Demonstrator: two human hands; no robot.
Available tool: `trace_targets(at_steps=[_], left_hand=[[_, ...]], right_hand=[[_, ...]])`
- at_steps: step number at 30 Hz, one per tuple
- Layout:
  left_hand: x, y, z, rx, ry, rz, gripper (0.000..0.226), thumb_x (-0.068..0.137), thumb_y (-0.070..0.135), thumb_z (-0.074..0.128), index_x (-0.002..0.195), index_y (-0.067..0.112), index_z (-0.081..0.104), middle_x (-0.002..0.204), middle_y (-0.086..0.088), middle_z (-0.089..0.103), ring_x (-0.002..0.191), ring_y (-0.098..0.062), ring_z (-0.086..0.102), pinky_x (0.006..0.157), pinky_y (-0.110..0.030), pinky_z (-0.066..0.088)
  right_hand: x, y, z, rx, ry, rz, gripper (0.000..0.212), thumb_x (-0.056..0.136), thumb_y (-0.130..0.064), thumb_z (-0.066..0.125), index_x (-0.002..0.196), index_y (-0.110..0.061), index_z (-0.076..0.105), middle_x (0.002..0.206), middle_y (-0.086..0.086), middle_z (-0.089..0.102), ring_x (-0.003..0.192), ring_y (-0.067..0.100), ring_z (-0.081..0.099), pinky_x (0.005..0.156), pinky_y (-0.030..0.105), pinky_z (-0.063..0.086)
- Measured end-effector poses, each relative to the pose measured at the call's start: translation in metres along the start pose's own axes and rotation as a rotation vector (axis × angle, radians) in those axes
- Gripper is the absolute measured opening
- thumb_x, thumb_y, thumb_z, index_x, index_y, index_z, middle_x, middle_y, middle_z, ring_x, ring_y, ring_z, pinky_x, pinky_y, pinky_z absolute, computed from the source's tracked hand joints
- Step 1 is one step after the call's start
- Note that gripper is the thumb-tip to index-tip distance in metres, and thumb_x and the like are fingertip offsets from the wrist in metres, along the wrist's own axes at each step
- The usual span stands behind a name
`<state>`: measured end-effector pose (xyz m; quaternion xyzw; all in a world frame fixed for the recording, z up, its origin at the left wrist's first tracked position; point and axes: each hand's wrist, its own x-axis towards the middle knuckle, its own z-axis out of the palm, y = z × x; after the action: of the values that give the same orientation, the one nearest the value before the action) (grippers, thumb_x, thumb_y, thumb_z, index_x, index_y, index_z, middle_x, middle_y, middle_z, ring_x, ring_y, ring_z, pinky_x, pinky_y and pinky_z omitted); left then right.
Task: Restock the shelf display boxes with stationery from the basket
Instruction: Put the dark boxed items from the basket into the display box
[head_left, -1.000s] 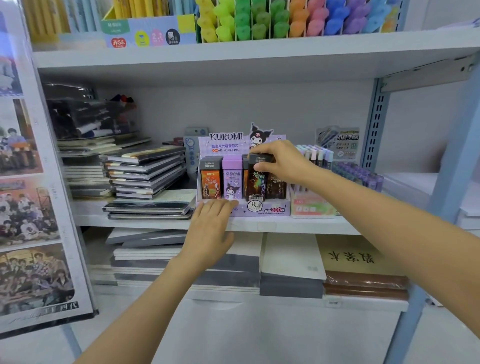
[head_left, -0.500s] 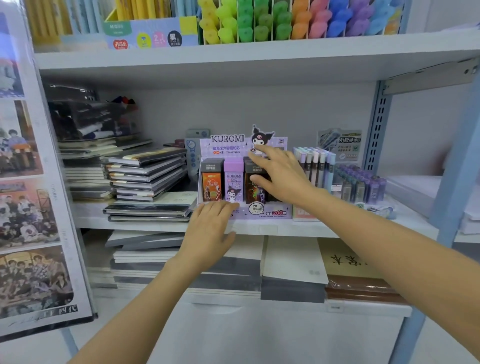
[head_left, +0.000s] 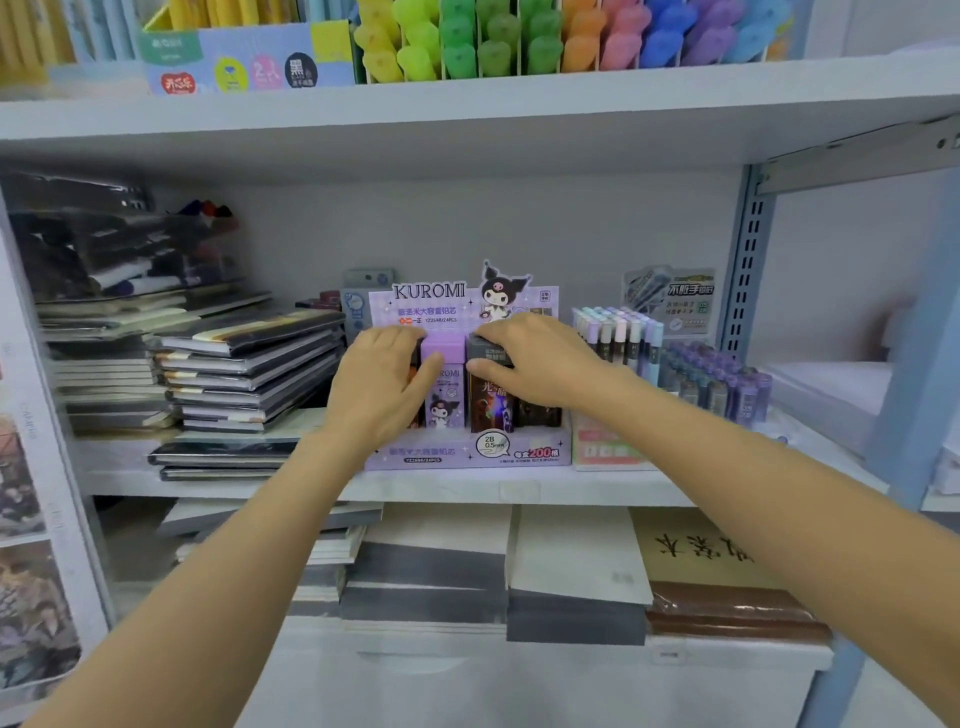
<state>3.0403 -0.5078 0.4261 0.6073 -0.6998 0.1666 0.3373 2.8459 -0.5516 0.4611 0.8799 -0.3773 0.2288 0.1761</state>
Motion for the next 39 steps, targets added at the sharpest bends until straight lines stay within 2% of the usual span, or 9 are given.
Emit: trace_targets(at_steps=[4, 8, 11, 15, 23, 26, 29, 33, 39], left_hand=[[-0.004, -0.002, -0.004, 0.095, -0.036, 0.033, 0.057, 0.099, 0.047, 0.040, 0.144, 0.013, 0.042, 0.149, -0.006, 0.044, 0.140, -0.024, 0.033, 0.120, -0.046, 0.014], [-0.007, 0.003, 0.000, 0.110, -0.013, 0.053, 0.063, 0.095, 0.050, 0.047, 0.143, 0.010, 0.042, 0.143, -0.009, 0.048, 0.133, -0.026, 0.039, 0.116, -0.044, 0.024], [-0.003, 0.010, -0.005, 0.180, -0.040, 0.053, 0.070, 0.095, 0.059, 0.037, 0.147, 0.013, 0.036, 0.151, -0.006, 0.040, 0.143, -0.024, 0.027, 0.121, -0.045, 0.005], [0.004, 0.037, 0.003, 0.193, -0.035, 0.241, 0.073, 0.096, 0.059, 0.034, 0.155, 0.020, 0.017, 0.162, 0.001, 0.018, 0.150, -0.019, 0.006, 0.122, -0.044, -0.001], [0.007, 0.045, 0.029, 0.140, 0.016, 0.181, 0.054, 0.096, 0.045, 0.050, 0.143, 0.019, 0.040, 0.143, 0.002, 0.048, 0.139, -0.017, 0.035, 0.121, -0.042, 0.004], [-0.007, 0.045, 0.027, 0.117, 0.061, 0.219, 0.065, 0.096, 0.047, 0.048, 0.151, 0.015, 0.030, 0.157, -0.003, 0.031, 0.149, -0.023, 0.014, 0.121, -0.047, 0.001], [-0.040, 0.047, 0.028, 0.074, 0.134, 0.342, 0.065, 0.093, 0.053, 0.047, 0.149, 0.020, 0.038, 0.157, -0.010, 0.028, 0.147, -0.031, 0.020, 0.119, -0.054, 0.011], [-0.067, 0.047, 0.045, 0.022, 0.002, 0.347, 0.039, 0.089, 0.040, 0.066, 0.126, 0.029, 0.064, 0.158, -0.007, 0.027, 0.148, -0.029, 0.015, 0.115, -0.062, 0.015], [-0.066, 0.043, 0.048, -0.152, -0.013, 0.261, 0.015, 0.088, 0.019, 0.070, 0.103, 0.019, 0.070, 0.155, -0.006, 0.033, 0.148, -0.028, 0.016, 0.112, -0.064, 0.023]], right_hand=[[-0.003, 0.014, -0.012, -0.018, -0.091, 0.012, 0.069, 0.092, -0.061, 0.045, 0.145, -0.018, 0.039, 0.147, 0.006, 0.046, 0.133, 0.028, 0.044, 0.110, 0.042, 0.037], [-0.010, 0.008, 0.001, -0.042, -0.147, 0.033, 0.059, 0.095, -0.055, 0.045, 0.138, -0.015, 0.044, 0.139, 0.006, 0.053, 0.124, 0.026, 0.050, 0.103, 0.044, 0.043], [-0.011, 0.011, -0.006, 0.057, -0.179, 0.047, 0.061, 0.094, -0.053, 0.050, 0.141, -0.016, 0.041, 0.141, 0.006, 0.052, 0.125, 0.026, 0.050, 0.102, 0.044, 0.044], [-0.016, 0.025, -0.019, -0.152, -0.172, 0.045, 0.076, 0.090, -0.052, 0.055, 0.147, -0.009, 0.030, 0.153, 0.011, 0.036, 0.138, 0.026, 0.037, 0.119, 0.043, 0.019], [-0.023, 0.026, -0.008, -0.225, -0.095, 0.017, 0.034, 0.091, -0.026, 0.056, 0.121, -0.013, 0.053, 0.123, 0.002, 0.063, 0.113, 0.023, 0.057, 0.118, 0.040, 0.020], [-0.032, 0.029, -0.014, -0.116, -0.122, -0.011, 0.058, 0.093, -0.043, 0.053, 0.140, -0.011, 0.041, 0.146, 0.008, 0.045, 0.137, 0.023, 0.038, 0.122, 0.042, 0.008], [-0.059, 0.036, -0.016, -0.066, 0.031, -0.079, 0.071, 0.093, -0.049, 0.052, 0.152, -0.019, 0.026, 0.161, 0.002, 0.018, 0.148, 0.015, 0.014, 0.122, 0.040, 0.000], [-0.095, 0.042, -0.010, -0.014, 0.134, -0.018, 0.071, 0.088, -0.052, 0.059, 0.148, -0.023, 0.035, 0.161, 0.001, 0.018, 0.148, 0.017, 0.014, 0.120, 0.037, 0.000], [-0.138, 0.045, 0.009, 0.000, 0.126, 0.136, 0.060, 0.087, -0.034, 0.068, 0.140, -0.018, 0.045, 0.151, 0.004, 0.039, 0.142, 0.020, 0.031, 0.121, 0.039, 0.004]])
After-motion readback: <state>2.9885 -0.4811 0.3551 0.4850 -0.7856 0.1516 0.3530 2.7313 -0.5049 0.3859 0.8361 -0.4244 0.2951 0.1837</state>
